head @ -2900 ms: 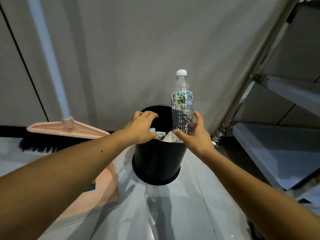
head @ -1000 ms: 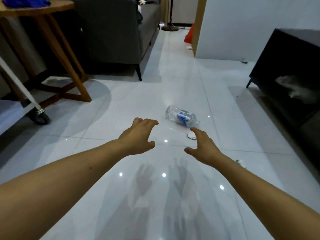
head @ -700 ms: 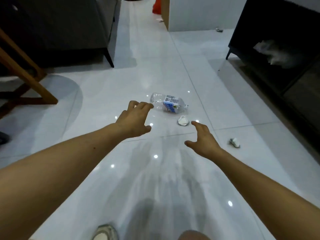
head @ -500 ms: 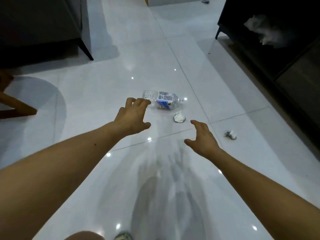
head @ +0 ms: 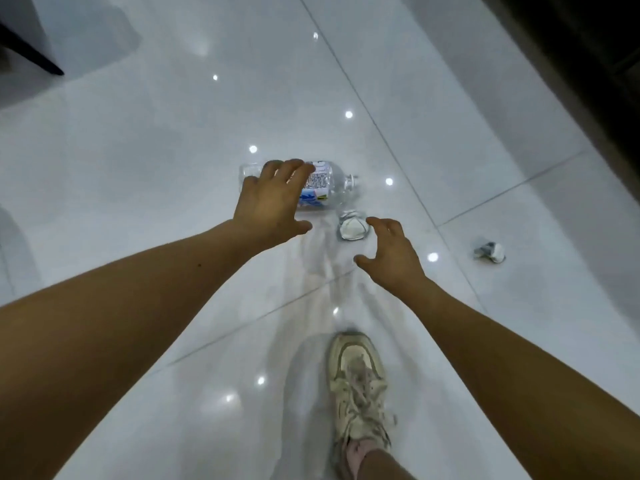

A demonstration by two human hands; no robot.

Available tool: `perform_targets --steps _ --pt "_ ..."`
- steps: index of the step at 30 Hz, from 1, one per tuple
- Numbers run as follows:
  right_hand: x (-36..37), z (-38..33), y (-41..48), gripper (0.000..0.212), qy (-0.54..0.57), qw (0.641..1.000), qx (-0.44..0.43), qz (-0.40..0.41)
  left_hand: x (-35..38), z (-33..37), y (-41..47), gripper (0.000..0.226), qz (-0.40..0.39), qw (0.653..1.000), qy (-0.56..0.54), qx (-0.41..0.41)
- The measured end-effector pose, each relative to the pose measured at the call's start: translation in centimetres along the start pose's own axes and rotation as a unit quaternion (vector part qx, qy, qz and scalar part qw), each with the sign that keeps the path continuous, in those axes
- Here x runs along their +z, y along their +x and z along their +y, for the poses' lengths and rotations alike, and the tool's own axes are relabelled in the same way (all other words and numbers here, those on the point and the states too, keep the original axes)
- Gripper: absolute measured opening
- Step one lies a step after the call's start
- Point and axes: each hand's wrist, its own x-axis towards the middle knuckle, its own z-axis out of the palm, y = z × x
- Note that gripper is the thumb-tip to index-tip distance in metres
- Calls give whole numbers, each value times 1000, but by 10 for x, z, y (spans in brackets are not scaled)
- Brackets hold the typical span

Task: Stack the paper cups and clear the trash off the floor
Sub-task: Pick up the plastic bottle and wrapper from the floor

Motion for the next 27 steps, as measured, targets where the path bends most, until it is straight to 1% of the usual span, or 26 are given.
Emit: perform_targets --steps 3,5,6,7,9,12,14,17,21,24,27 --pt "30 17 59 63 -8 1000 3 3 42 -20 64 99 -18 1000 -2 -1" --pt "48 24 84 61 -28 999 -1 -18 66 -29 94 109 -61 998 -4 -35" --pt "57 28 91 60 -40 998 -5 -37 77 -32 104 111 -71 996 -14 -57" --pt "65 31 97 57 -54 997 -11 -51 87 -33 110 109 -63 995 -26 -75" --pt "73 35 100 47 -60 997 -24 -47 94 -33 115 100 -38 995 -28 -88" --pt "66 36 93 33 -6 999 -23 -22 88 -31 112 94 -40 997 -19 -58" --pt "51 38 83 33 26 1000 -10 -3 81 -33 102 95 -48 997 -22 -51" --pt "27 41 63 35 49 998 3 29 62 -31 69 96 -24 997 -38 -66" --pt "-7 18 17 39 113 988 44 99 11 -23 17 95 6 999 -22 -31" --pt "-46 -16 -37 39 122 988 32 93 -40 -10 -33 93 34 998 -27 -36" --pt "-86 -48 -94 39 119 990 6 76 -88 9 -88 93 63 994 -54 -72"
